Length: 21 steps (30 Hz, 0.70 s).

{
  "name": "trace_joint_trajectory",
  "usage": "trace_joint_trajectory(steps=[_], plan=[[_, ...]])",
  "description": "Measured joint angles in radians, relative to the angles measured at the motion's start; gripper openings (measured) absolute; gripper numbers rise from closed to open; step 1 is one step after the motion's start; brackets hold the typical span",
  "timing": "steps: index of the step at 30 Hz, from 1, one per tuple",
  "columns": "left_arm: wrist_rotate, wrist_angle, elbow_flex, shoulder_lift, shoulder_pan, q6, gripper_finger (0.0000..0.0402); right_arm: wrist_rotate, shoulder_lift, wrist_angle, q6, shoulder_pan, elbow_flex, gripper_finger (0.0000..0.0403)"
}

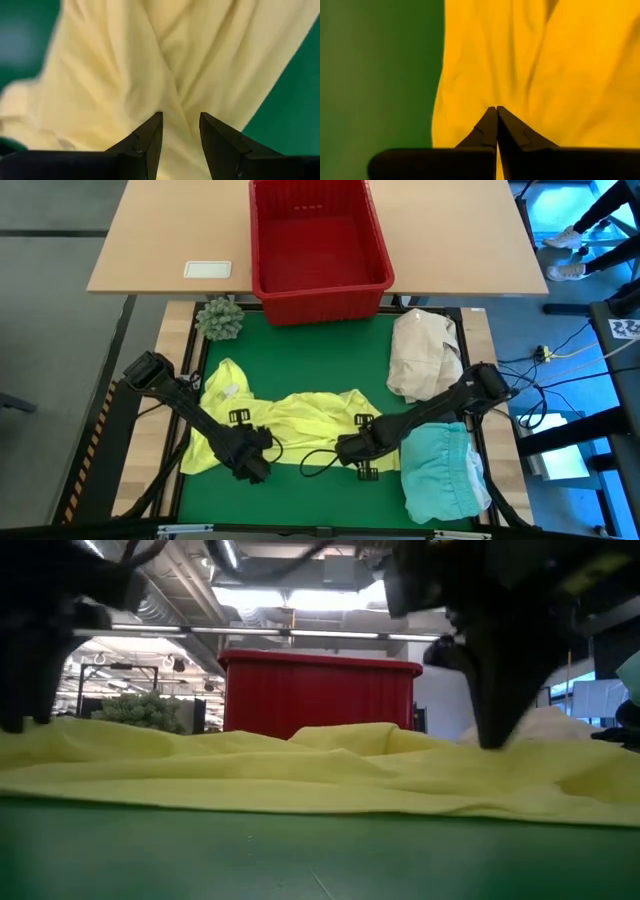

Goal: Fold Laundry from Bin
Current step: Fold the yellow shirt

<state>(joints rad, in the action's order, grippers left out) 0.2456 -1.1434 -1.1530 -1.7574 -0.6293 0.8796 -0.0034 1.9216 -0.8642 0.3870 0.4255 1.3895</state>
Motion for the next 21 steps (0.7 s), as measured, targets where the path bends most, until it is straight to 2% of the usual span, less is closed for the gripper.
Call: trace_joint_trajectory(steps=[4, 7, 10, 14, 21], plan=[[0.09, 0.018, -0.019, 0.0, 0.001, -0.05, 0.0125, 0.071, -0.039, -0.019, 0.0, -0.001, 0.003, 0.0001], [0.184, 0.097, -0.021, 0.0, 0.008, -0.11, 0.0125, 0.148, -0.059, -0.041, 0.002, 0.0, 0.003, 0.0001], [0.215, 0.181, -0.022, 0.0, 0.029, -0.193, 0.0125, 0.175, -0.072, -0.074, 0.0, -0.001, 0.003, 0.0011], [0.243, 0.243, -0.022, 0.001, 0.055, -0.256, 0.0125, 0.169, -0.071, -0.158, 0.01, 0.007, 0.002, 0.0055], [0.264, 0.281, -0.023, 0.002, 0.089, -0.264, 0.0125, 0.195, -0.072, -0.227, 0.076, 0.072, -0.001, 0.0154]])
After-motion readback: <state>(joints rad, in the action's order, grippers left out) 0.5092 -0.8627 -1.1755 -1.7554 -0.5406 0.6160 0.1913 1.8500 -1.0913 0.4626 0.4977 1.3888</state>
